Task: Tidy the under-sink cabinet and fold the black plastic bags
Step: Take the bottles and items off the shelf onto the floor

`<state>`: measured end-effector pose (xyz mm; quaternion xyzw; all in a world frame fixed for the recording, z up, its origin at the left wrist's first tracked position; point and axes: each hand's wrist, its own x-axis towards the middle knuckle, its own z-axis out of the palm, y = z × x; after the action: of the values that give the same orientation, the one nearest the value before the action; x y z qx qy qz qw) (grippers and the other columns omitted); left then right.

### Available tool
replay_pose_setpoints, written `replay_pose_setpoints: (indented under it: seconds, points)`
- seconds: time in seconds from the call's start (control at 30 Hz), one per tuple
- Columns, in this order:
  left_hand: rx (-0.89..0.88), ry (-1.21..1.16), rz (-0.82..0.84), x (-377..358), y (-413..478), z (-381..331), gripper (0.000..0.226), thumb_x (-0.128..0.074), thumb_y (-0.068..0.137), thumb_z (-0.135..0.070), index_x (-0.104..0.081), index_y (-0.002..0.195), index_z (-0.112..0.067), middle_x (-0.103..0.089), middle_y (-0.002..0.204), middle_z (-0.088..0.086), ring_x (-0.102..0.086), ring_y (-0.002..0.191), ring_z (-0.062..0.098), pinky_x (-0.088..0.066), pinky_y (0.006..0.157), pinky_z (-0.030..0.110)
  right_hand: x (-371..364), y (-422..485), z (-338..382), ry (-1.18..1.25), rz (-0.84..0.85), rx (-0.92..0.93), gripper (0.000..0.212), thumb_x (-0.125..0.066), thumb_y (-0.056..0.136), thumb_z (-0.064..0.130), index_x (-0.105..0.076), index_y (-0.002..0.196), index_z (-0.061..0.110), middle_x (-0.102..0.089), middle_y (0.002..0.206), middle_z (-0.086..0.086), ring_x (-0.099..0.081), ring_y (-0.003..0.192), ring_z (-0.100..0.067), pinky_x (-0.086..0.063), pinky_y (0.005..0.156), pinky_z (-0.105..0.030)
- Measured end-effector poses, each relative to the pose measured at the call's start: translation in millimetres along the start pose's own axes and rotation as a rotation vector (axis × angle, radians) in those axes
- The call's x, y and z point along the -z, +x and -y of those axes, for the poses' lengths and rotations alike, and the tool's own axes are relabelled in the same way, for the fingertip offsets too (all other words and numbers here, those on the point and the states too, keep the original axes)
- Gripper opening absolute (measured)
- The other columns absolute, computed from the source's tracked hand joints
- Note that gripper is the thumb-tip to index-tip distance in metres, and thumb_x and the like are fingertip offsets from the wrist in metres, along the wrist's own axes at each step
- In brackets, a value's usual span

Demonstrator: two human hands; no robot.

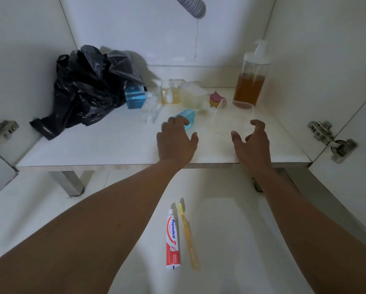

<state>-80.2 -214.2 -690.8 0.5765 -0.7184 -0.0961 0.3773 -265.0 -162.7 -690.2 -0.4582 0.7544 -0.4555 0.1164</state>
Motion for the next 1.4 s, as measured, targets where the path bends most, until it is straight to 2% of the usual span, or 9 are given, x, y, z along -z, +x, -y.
replay_pose_setpoints:
  seconds: [0.27,0.4,0.57,0.67,0.83,1.03,1.17,1.27,1.4]
  points:
    - [0.016,0.033,-0.098,-4,21,17,0.053,-0.073,0.086,-0.037,-0.049,0.128,-0.017,-0.048,0.127,0.005,-0.044,0.117,0.025,-0.038,0.092,0.039,-2,28,11,-0.099,-0.111,0.021,0.058,-0.053,0.093,0.056,-0.034,0.138,0.026,-0.043,0.135,-0.008,-0.057,0.111,-0.025,-0.044,0.083,-0.032]
    - [0.008,0.038,-0.09,-12,31,23,0.063,-0.071,0.086,-0.041,-0.044,0.138,-0.02,-0.044,0.136,0.004,-0.041,0.123,0.026,-0.035,0.096,0.041,-3,64,26,-0.189,-0.115,0.018,0.061,-0.057,0.088,0.057,-0.037,0.135,0.023,-0.043,0.13,-0.008,-0.057,0.109,-0.028,-0.05,0.089,-0.04]
    - [-0.302,0.17,-0.217,-18,24,19,0.053,-0.067,0.083,-0.048,-0.055,0.129,-0.023,-0.053,0.128,0.004,-0.047,0.115,0.027,-0.035,0.09,0.044,1,78,13,-0.246,-0.104,-0.107,0.058,-0.06,0.089,0.05,-0.039,0.134,0.02,-0.038,0.135,-0.013,-0.049,0.119,-0.032,-0.048,0.094,-0.046]
    - [-0.495,0.073,-0.146,-26,22,3,0.043,-0.066,0.087,-0.043,-0.062,0.121,-0.017,-0.06,0.118,0.006,-0.054,0.108,0.027,-0.046,0.087,0.046,0,72,3,-0.155,-0.064,-0.158,0.045,-0.059,0.093,0.034,-0.043,0.132,0.02,-0.039,0.136,-0.011,-0.052,0.117,-0.031,-0.049,0.097,-0.045]
    - [-0.14,0.014,0.232,-35,16,-44,0.065,-0.048,0.1,-0.053,-0.039,0.151,-0.014,-0.054,0.144,0.007,-0.051,0.133,0.026,-0.047,0.107,0.042,3,53,-2,-0.037,-0.065,-0.16,0.039,-0.061,0.093,0.017,-0.054,0.132,0.017,-0.058,0.132,-0.006,-0.06,0.114,-0.023,-0.049,0.097,-0.034]
    - [0.095,-0.292,0.18,-26,-8,-66,0.039,-0.051,0.103,-0.03,-0.052,0.139,-0.016,-0.066,0.124,0.003,-0.062,0.115,0.023,-0.048,0.1,0.031,25,0,-8,0.079,-0.125,0.004,0.046,-0.06,0.093,0.011,-0.047,0.136,0.021,-0.061,0.102,0.003,-0.062,0.089,-0.014,-0.048,0.076,-0.025]
    - [0.059,-0.482,0.104,-21,-49,-68,0.029,-0.058,0.097,-0.011,-0.055,0.124,-0.017,-0.062,0.102,-0.007,-0.067,0.088,0.016,-0.056,0.082,0.028,43,-48,-24,0.195,-0.22,0.031,0.058,-0.06,0.091,0.014,-0.038,0.144,0.024,-0.057,0.093,0.008,-0.059,0.071,-0.005,-0.048,0.067,-0.02]
    - [-0.047,-0.568,0.113,-25,-93,-61,0.033,-0.059,0.092,-0.006,-0.056,0.122,-0.019,-0.064,0.103,-0.009,-0.065,0.08,0.009,-0.053,0.074,0.02,52,-90,-45,0.209,-0.276,0.052,0.032,-0.053,0.094,0.027,-0.05,0.125,0.018,-0.059,0.083,0.002,-0.06,0.07,-0.014,-0.05,0.064,-0.031]
    - [-0.11,-0.591,0.165,-39,-150,-43,0.032,-0.059,0.089,-0.009,-0.06,0.117,-0.025,-0.065,0.104,-0.016,-0.064,0.082,0.008,-0.056,0.069,0.03,59,-134,-77,0.225,-0.275,-0.048,0.009,-0.051,0.096,0.027,-0.047,0.094,0.02,-0.054,0.075,0.001,-0.052,0.061,-0.014,-0.044,0.055,-0.034]
